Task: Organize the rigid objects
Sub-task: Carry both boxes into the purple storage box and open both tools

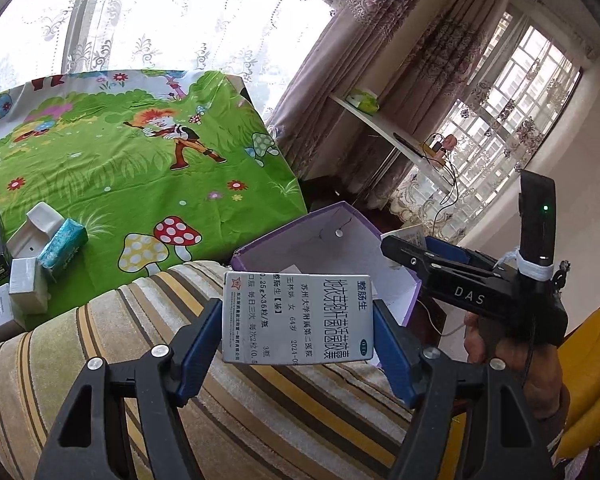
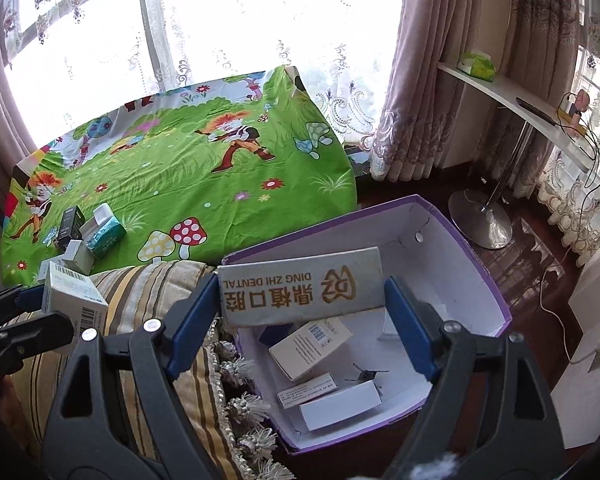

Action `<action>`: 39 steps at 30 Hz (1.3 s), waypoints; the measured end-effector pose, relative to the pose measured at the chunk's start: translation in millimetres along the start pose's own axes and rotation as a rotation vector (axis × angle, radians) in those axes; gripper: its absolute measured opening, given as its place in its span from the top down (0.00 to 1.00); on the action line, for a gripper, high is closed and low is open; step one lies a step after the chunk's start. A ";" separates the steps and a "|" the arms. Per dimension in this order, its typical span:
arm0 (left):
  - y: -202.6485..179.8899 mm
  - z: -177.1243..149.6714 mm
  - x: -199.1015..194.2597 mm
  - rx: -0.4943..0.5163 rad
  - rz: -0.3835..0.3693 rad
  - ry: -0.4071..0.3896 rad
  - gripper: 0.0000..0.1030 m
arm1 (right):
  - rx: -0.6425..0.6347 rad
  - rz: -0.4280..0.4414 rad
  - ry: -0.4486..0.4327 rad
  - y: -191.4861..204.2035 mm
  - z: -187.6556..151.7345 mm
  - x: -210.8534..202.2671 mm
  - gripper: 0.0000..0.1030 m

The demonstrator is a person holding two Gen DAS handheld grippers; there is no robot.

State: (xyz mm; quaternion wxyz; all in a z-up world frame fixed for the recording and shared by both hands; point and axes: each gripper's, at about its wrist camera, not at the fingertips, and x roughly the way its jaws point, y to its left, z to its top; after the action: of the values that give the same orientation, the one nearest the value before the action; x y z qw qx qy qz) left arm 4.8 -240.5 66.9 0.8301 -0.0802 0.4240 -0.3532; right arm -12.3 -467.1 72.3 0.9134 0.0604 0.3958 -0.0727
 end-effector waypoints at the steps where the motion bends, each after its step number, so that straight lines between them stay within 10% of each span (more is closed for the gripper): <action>1: -5.5 -0.8 1.2 0.018 -0.020 0.004 0.28 | 0.015 -0.008 -0.003 -4.6 0.7 -1.4 0.17; 15: -24.4 -6.4 3.0 0.111 -0.050 0.016 0.18 | 0.107 -0.082 -0.082 -31.6 9.8 -19.0 0.09; 26: -37.0 -3.6 -13.4 0.210 0.113 -0.086 0.18 | -0.001 -0.135 -0.210 1.1 15.2 -36.0 0.02; 39: 5.8 7.3 -28.1 0.076 0.187 -0.095 0.18 | -0.022 0.083 -0.247 21.6 10.5 -40.5 0.02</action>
State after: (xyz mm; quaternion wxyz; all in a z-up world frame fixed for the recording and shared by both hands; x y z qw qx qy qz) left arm 2.3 -219.0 87.2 0.8811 -0.0253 0.3761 -0.2858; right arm -28.3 -444.2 110.3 0.9581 0.0572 0.2782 -0.0373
